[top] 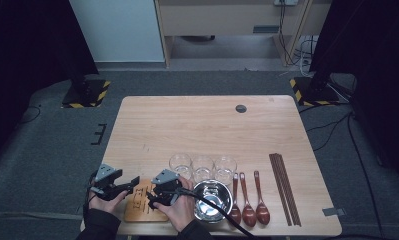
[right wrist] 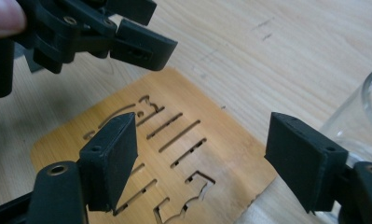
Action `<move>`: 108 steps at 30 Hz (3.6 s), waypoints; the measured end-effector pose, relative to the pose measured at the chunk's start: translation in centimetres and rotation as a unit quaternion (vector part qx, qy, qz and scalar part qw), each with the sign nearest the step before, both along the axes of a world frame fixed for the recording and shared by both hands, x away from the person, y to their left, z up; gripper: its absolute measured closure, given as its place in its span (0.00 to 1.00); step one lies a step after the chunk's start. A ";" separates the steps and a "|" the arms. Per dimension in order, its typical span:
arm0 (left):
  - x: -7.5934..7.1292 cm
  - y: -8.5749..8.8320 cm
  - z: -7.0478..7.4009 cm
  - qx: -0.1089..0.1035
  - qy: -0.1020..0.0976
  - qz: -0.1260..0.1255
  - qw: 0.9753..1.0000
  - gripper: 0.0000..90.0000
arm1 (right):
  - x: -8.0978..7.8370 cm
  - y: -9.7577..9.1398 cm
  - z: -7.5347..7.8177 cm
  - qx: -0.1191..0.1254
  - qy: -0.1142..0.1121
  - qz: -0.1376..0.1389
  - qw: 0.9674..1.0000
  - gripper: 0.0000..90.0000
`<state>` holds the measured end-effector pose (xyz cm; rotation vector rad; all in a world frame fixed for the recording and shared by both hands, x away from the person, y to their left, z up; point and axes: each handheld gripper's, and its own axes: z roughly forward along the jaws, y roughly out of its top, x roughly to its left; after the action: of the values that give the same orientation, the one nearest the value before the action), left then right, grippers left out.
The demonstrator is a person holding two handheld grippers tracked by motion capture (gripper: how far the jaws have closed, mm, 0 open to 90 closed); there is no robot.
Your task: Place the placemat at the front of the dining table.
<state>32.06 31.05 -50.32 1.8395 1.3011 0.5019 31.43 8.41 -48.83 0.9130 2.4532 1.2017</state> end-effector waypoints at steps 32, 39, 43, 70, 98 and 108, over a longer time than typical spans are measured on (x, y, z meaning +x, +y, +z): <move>0.4 -2.7 -2.0 0.034 0.042 -0.043 0.998 0.17 | -0.4 -0.1 -2.9 -0.043 0.031 -0.008 0.999 0.24; 0.6 -3.0 -2.2 0.042 0.048 -0.050 0.997 0.15 | -0.3 -0.2 -2.9 -0.045 0.032 -0.011 0.998 0.24; 0.7 -3.2 -2.3 0.040 0.050 -0.046 0.997 0.14 | -0.3 -0.2 -2.9 -0.046 0.033 -0.012 0.998 0.23; 2.3 -2.9 -2.6 0.028 0.060 -0.035 0.997 0.15 | 0.1 0.1 -3.5 -0.030 0.051 -0.041 0.997 0.20; 2.5 -2.8 -3.1 0.014 0.034 -0.022 0.999 0.16 | 0.5 -0.1 -4.8 0.011 0.049 -0.065 0.997 0.11; 2.5 -2.9 -3.1 0.015 0.036 -0.021 0.999 0.15 | 0.4 -0.2 -4.8 0.013 0.047 -0.065 0.997 0.12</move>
<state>34.56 28.16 -53.43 1.9210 1.3063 0.4377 31.84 8.20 -53.62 1.1423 2.4127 1.1723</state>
